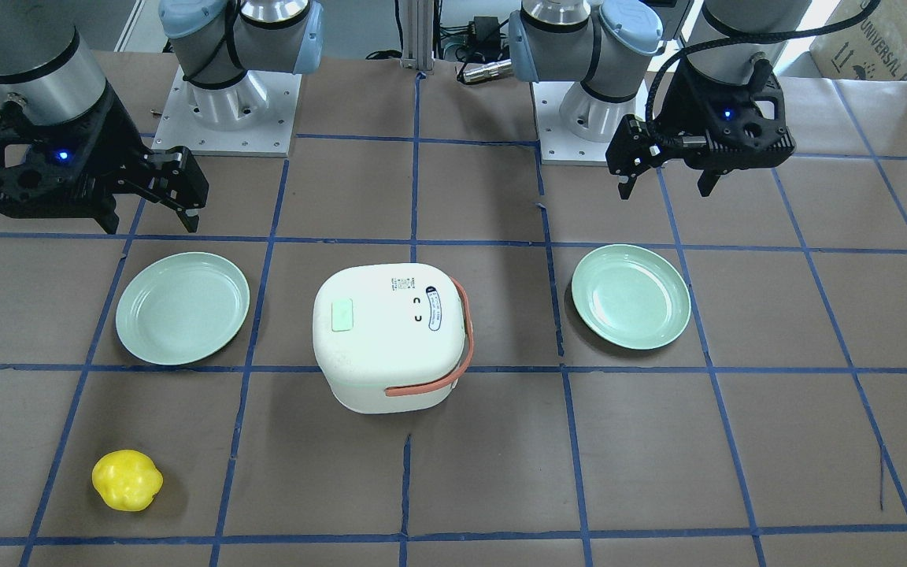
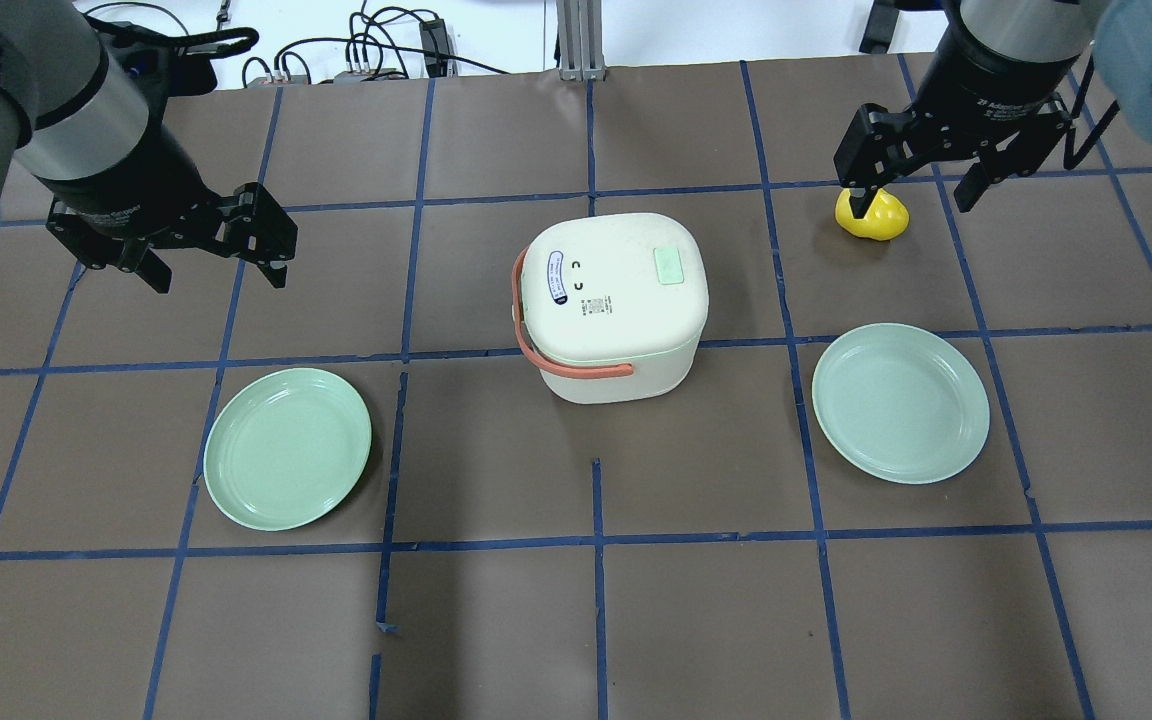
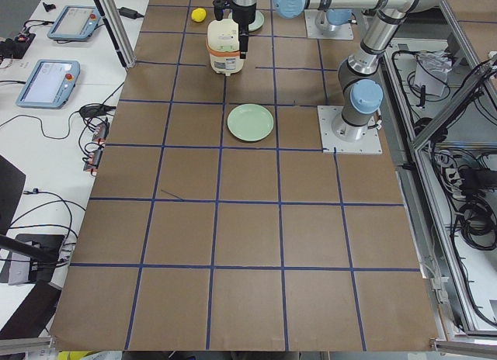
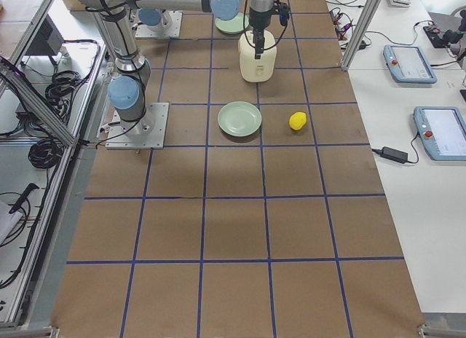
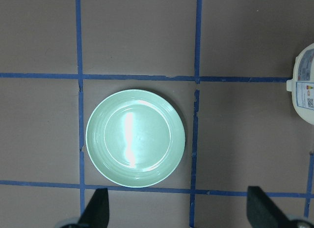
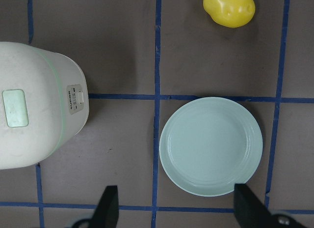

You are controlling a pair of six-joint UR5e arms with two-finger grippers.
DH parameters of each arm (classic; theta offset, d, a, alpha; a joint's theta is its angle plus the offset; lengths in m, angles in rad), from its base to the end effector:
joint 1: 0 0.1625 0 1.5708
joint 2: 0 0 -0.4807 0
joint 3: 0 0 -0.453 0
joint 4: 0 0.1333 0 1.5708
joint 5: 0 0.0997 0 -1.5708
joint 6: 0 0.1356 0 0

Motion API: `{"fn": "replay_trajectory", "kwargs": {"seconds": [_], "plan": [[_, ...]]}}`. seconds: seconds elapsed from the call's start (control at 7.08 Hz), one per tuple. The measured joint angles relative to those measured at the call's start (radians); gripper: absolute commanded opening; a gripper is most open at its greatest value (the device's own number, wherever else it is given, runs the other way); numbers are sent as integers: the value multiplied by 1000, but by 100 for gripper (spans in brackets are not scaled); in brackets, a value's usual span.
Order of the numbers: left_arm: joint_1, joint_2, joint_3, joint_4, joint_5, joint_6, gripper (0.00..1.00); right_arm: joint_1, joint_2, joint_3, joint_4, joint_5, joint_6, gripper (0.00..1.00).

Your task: Press rice cooker button

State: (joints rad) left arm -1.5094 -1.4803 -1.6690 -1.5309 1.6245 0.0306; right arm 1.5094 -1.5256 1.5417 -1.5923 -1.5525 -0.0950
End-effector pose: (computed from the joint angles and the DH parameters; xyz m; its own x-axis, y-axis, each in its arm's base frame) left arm -0.0943 -0.5203 0.5056 -0.9980 -0.0324 -0.0546 -0.0308 0.9991 -0.0305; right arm 0.1002 -0.5823 0.5004 -0.9993 -0.0337 -0.0177 -0.0336 0.9994 -0.0071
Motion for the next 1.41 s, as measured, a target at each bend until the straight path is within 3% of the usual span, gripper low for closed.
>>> {"fn": "replay_trajectory", "kwargs": {"seconds": [0.14,0.28,0.99,1.41], "plan": [[0,0,0,0,0,0,100,0,1,0,-9,-1,-5,7],[0,0,0,0,0,0,100,0,1,0,-13,-1,-8,5],[0,0,0,0,0,0,100,9,-8,-16,-6,-15,1,6],[0,0,0,0,0,0,100,85,-4,-18,-18,-14,94,7]]}}
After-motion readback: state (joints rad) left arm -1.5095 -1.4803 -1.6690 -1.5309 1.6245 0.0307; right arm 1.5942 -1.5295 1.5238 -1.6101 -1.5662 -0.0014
